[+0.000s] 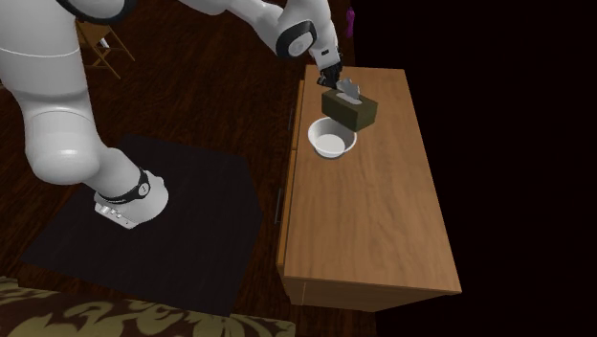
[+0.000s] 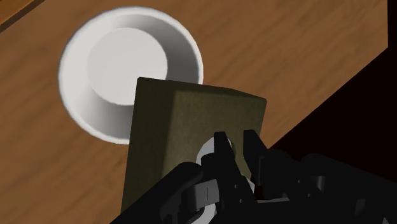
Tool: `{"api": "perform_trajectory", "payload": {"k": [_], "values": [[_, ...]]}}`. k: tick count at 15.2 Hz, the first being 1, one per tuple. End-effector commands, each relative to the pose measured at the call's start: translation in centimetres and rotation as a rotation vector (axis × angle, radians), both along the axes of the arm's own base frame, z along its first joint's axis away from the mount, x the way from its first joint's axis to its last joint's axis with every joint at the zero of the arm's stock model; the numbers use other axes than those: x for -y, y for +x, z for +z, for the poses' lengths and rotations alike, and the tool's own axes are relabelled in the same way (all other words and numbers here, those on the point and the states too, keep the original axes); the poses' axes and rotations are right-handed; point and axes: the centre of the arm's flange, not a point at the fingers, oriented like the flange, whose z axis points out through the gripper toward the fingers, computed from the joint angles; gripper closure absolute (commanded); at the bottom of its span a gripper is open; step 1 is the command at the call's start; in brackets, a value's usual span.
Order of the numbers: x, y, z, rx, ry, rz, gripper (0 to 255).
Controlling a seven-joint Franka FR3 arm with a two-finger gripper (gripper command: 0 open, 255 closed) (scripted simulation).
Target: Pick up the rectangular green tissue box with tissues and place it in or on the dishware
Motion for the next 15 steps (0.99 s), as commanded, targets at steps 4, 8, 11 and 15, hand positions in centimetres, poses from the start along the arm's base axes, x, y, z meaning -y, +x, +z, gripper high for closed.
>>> {"api": "perform_trajectory", "payload": {"k": [4,8,11,15], "values": [[-0.5,-0.1,-2.5,0.000,0.000,-0.001,255],[-0.5,-0.1,-4.6,0.000,0.000,-0.001,255],[-0.5,-0.1,-6.2,0.000,0.000,-0.001,255],[-0.5,-0.1,-8.3,0.000,0.000,-0.001,255]]}}
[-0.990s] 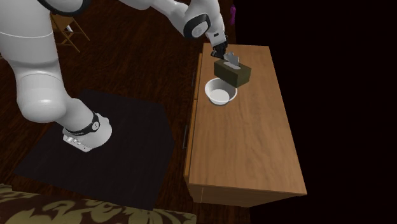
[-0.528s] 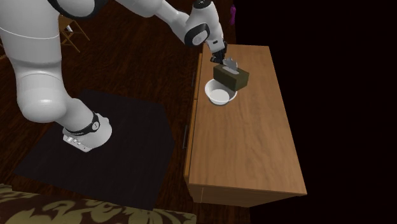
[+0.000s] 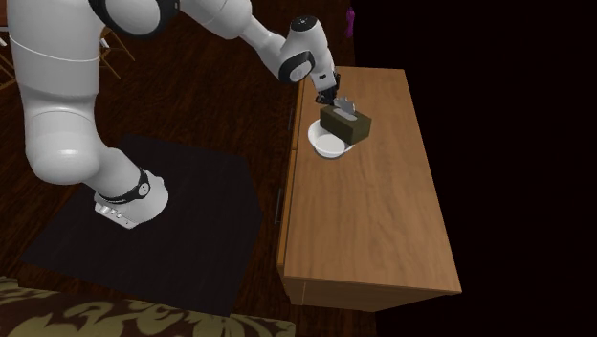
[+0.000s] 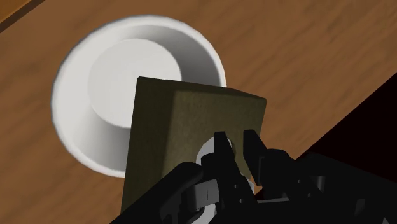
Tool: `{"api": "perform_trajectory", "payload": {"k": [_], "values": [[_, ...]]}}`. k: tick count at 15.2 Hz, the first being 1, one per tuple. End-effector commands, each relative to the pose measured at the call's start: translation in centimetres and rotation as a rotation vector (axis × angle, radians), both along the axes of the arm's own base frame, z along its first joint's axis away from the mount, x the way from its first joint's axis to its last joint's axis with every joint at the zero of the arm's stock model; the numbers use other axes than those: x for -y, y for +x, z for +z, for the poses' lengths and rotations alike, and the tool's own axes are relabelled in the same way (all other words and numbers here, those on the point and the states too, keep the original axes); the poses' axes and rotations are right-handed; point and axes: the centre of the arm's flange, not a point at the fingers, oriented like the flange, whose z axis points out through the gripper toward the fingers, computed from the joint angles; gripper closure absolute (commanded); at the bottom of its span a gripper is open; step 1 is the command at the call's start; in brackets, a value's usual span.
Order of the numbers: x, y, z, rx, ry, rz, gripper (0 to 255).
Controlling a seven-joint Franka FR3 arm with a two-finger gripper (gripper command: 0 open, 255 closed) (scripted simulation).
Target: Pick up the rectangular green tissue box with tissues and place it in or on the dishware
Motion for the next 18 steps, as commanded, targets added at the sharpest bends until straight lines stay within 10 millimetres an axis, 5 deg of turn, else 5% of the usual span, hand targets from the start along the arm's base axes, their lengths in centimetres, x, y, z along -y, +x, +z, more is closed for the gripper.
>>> {"api": "perform_trajectory", "payload": {"k": [1,5,13,14,18], "values": [[0.0,0.0,-0.9,0.000,0.000,0.000,255],[0.0,0.0,-3.1,0.000,0.000,0.000,255],[0.0,0.0,-3.1,0.000,0.000,0.000,255],[0.0,0.0,-3.1,0.000,0.000,0.000,0],[0.0,0.0,-3.1,0.000,0.000,0.000,0]]}}
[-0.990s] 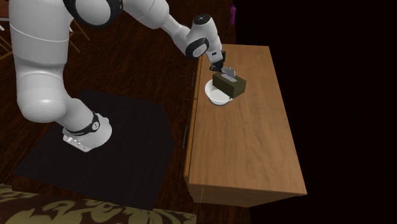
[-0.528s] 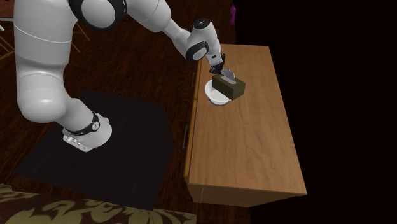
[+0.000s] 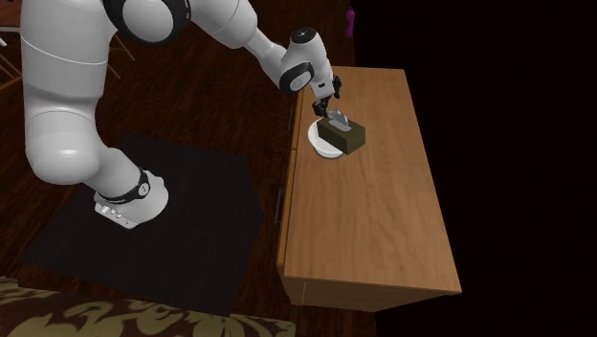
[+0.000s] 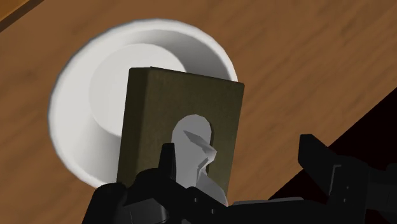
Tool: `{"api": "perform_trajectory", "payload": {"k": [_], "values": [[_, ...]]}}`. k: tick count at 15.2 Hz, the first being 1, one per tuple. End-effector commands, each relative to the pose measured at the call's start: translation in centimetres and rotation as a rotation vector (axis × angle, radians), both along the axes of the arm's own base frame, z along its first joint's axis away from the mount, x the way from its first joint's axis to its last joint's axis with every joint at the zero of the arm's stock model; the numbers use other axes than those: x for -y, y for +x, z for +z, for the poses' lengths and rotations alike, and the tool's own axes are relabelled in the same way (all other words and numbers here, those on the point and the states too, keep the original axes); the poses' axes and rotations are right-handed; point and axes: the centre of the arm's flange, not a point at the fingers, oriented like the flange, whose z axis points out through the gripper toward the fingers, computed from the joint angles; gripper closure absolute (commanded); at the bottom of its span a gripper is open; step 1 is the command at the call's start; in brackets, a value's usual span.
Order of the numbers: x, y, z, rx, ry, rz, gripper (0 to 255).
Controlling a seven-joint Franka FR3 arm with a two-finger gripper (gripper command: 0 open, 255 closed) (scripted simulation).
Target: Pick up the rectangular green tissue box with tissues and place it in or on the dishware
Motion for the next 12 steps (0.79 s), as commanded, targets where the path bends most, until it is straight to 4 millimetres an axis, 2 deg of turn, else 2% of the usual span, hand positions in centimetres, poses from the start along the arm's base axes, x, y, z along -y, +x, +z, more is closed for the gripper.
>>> {"api": "perform_trajectory", "payload": {"k": [1,5,12], "values": [[0.0,0.0,0.0,0.000,0.000,0.000,0],[1.3,-1.4,4.6,0.000,0.000,0.000,0],[1.3,-1.4,4.6,0.000,0.000,0.000,0]]}}
